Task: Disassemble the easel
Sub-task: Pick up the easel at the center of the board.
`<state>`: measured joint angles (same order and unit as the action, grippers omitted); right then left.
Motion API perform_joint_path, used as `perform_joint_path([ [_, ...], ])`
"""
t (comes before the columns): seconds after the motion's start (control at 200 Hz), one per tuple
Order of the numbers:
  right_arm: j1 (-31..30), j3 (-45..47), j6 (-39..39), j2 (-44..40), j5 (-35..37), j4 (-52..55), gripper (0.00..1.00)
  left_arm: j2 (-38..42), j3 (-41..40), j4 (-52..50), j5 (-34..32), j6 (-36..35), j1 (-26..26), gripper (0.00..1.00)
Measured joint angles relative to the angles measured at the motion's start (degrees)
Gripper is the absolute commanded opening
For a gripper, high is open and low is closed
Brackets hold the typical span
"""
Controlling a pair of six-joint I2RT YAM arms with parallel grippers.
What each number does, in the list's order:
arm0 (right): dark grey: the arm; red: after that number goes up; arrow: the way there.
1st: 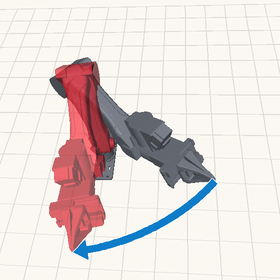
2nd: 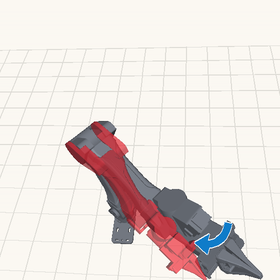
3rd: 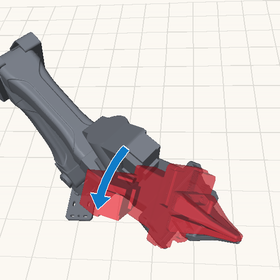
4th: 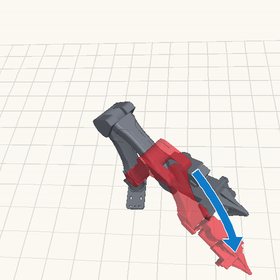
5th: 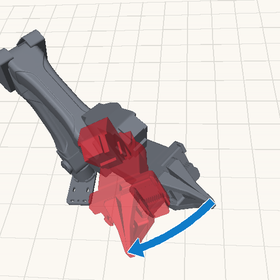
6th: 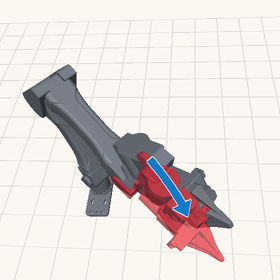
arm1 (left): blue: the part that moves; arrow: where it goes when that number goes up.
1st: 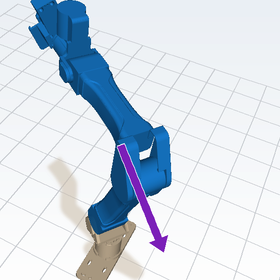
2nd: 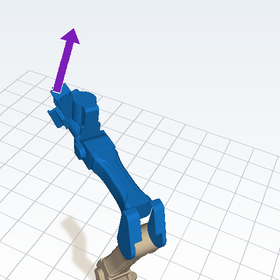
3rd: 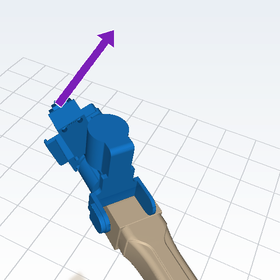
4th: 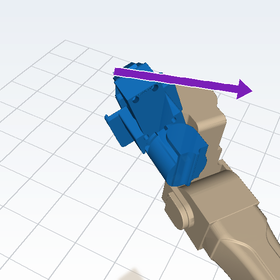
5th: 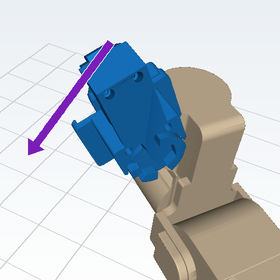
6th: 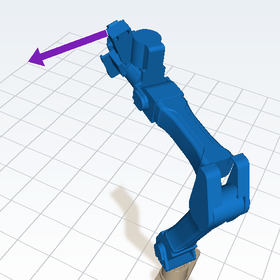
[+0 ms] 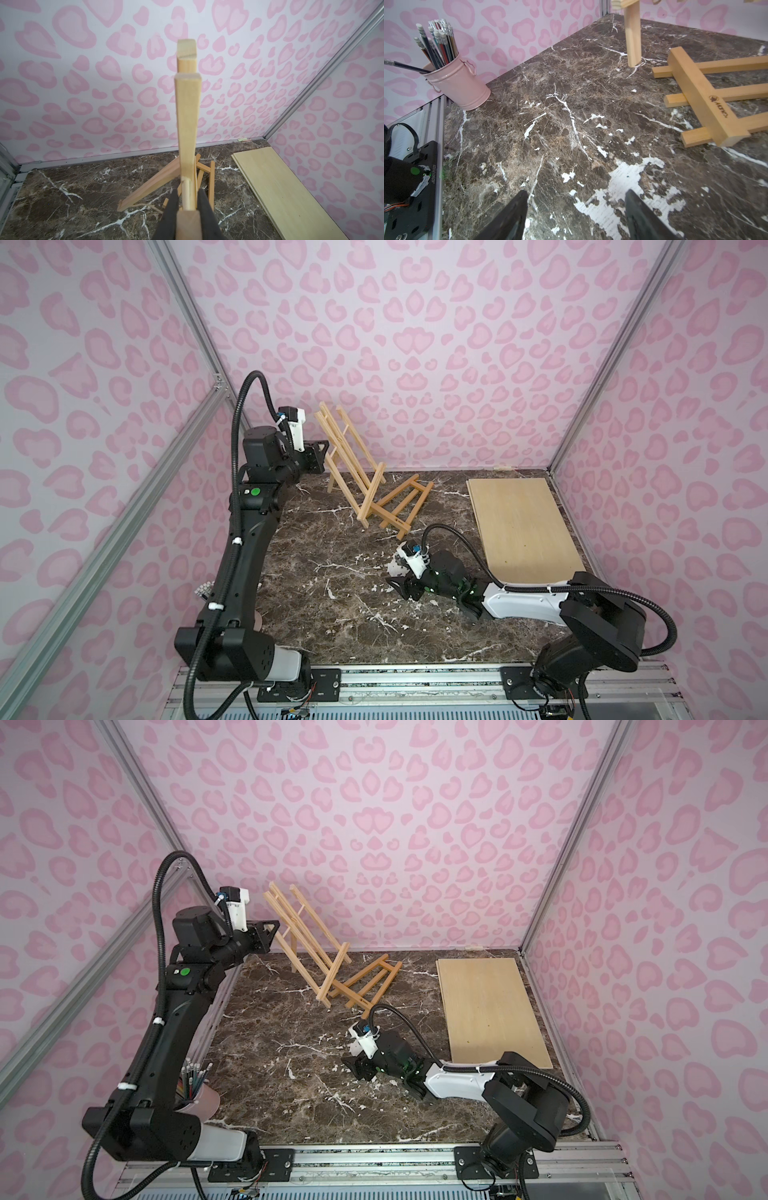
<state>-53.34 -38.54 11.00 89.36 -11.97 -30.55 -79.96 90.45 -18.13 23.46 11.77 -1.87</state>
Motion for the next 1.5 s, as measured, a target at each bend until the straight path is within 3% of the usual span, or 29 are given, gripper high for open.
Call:
perform_joint_path([
  [0.175,2.01,2.95,0.04,-4.61,-0.2,-0.68,0.69,5.27,-1.11,0.26,4.98,2.56,-0.02,0.03],
  [0.535,17.66,10.27,8.94,-22.45,-9.7,-4.92,0.69,7.5,-1.84,-0.46,13.03,15.54,-0.46,0.03],
  [0.78,28.96,2.38,12.39,-30.4,-15.45,0.24,0.73,2.51,-0.02,-2.32,22.12,20.72,-1.22,0.03],
  [0.885,31.41,-6.49,10.88,-26.18,-19.54,4.98,0.69,1.22,0.26,-2.69,24.85,20.57,-2.14,0.03],
  [1.145,37.35,-34.62,-0.22,-3.48,-36.0,26.14,0.59,-0.68,0.72,-4.72,28.92,17.29,-3.89,0.03],
  [1.255,39.69,-40.13,-2.8,2.89,-44.7,31.61,0.6,-0.7,0.74,-5.88,29.7,16.09,-4.13,0.03],
  [1.5,38.97,-46.95,-9.49,10.08,-58.69,40.33,0.57,-1.86,2.16,-6.32,30.91,14.91,-4.13,0.03],
])
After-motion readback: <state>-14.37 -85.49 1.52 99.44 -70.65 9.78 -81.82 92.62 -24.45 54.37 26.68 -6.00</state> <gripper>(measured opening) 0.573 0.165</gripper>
